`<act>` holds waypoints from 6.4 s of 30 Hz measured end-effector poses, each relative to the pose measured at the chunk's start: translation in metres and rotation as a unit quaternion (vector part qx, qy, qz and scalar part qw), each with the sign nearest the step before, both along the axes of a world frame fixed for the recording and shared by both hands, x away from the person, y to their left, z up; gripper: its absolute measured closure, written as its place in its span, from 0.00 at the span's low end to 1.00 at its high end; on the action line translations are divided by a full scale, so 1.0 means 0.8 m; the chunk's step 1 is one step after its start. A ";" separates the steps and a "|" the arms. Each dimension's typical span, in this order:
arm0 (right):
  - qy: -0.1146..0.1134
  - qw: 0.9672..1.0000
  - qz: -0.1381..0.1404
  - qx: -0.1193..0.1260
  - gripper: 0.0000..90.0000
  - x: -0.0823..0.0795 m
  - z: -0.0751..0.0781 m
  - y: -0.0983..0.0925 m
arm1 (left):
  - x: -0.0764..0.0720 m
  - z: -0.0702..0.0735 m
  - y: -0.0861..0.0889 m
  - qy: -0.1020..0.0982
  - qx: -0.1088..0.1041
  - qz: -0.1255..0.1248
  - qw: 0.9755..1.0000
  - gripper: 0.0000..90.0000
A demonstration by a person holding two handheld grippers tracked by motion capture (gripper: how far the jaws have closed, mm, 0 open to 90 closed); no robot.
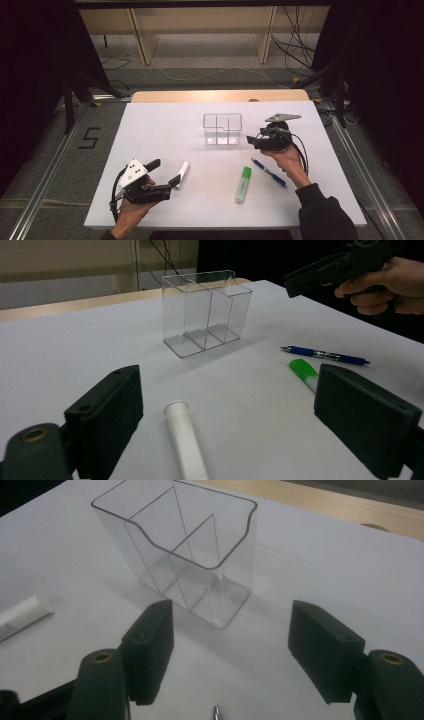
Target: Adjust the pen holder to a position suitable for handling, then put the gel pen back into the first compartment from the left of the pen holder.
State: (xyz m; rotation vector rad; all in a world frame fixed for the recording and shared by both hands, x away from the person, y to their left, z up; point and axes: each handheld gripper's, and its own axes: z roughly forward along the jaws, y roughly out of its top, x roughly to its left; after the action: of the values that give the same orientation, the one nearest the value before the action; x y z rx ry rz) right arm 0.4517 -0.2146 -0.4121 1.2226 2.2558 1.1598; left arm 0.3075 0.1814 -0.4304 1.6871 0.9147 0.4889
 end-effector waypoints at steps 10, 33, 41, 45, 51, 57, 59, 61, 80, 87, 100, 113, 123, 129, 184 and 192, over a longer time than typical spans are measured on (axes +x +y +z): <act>0.005 1.000 0.008 0.003 0.36 -0.007 0.006 -0.003 | 0.000 0.000 -0.001 -0.001 0.000 -0.001 1.000 0.13; 0.009 0.999 0.034 -0.012 0.34 -0.025 0.011 0.000 | -0.001 0.000 -0.001 0.000 0.000 0.001 1.000 0.13; 0.021 0.999 0.039 -0.030 0.34 -0.029 0.009 -0.004 | -0.001 0.001 -0.001 -0.001 0.000 0.000 1.000 0.13; 0.026 0.998 0.048 -0.043 0.34 -0.031 0.006 -0.005 | -0.001 0.001 -0.001 0.000 0.000 0.000 1.000 0.13; 0.044 0.996 0.057 -0.058 0.34 -0.032 -0.001 -0.006 | -0.001 0.001 0.000 0.000 0.000 0.001 1.000 0.13; 0.056 0.994 0.066 -0.067 0.33 -0.034 -0.006 -0.009 | -0.001 0.001 0.000 0.000 -0.001 0.002 1.000 0.13; 0.060 0.993 0.067 -0.076 0.33 -0.035 -0.008 -0.010 | 0.000 0.001 0.000 0.000 -0.001 0.002 1.000 0.13; 0.068 0.992 0.066 -0.081 0.33 -0.036 -0.010 -0.010 | 0.000 0.001 0.000 0.000 -0.001 0.002 1.000 0.13; 0.089 0.983 0.085 -0.135 0.32 -0.034 -0.025 -0.008 | 0.003 0.001 -0.002 0.003 -0.003 0.003 1.000 0.13; 0.108 0.979 0.085 -0.152 0.29 -0.036 -0.030 -0.006 | 0.003 0.001 -0.003 0.002 -0.004 0.002 1.000 0.13; 0.137 0.968 0.092 -0.187 0.30 -0.035 -0.044 0.000 | 0.003 0.000 -0.002 0.003 -0.005 0.000 1.000 0.13; 0.162 0.959 0.098 -0.210 0.48 -0.028 -0.054 0.000 | 0.004 0.000 -0.003 0.002 -0.002 -0.002 1.000 0.13; 0.170 0.954 0.109 -0.224 0.64 -0.027 -0.053 0.003 | 0.004 0.001 -0.004 0.000 0.000 -0.003 1.000 0.13; 0.178 0.949 0.108 -0.235 0.71 -0.024 -0.054 0.005 | 0.003 0.001 -0.004 0.000 -0.001 -0.003 1.000 0.13; 0.072 0.984 0.093 -0.137 0.89 -0.021 0.008 -0.008 | 0.004 0.001 -0.001 0.000 0.000 0.006 1.000 0.13; 0.026 0.996 0.062 -0.063 0.89 -0.020 0.017 -0.017 | 0.005 0.001 -0.001 0.000 0.001 0.006 1.000 0.13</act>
State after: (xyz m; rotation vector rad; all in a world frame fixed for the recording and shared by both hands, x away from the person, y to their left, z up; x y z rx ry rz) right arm 0.4355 -0.2280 -0.3988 1.0899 2.4329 1.0194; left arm 0.3111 0.1805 -0.4298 1.6845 0.9250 0.4983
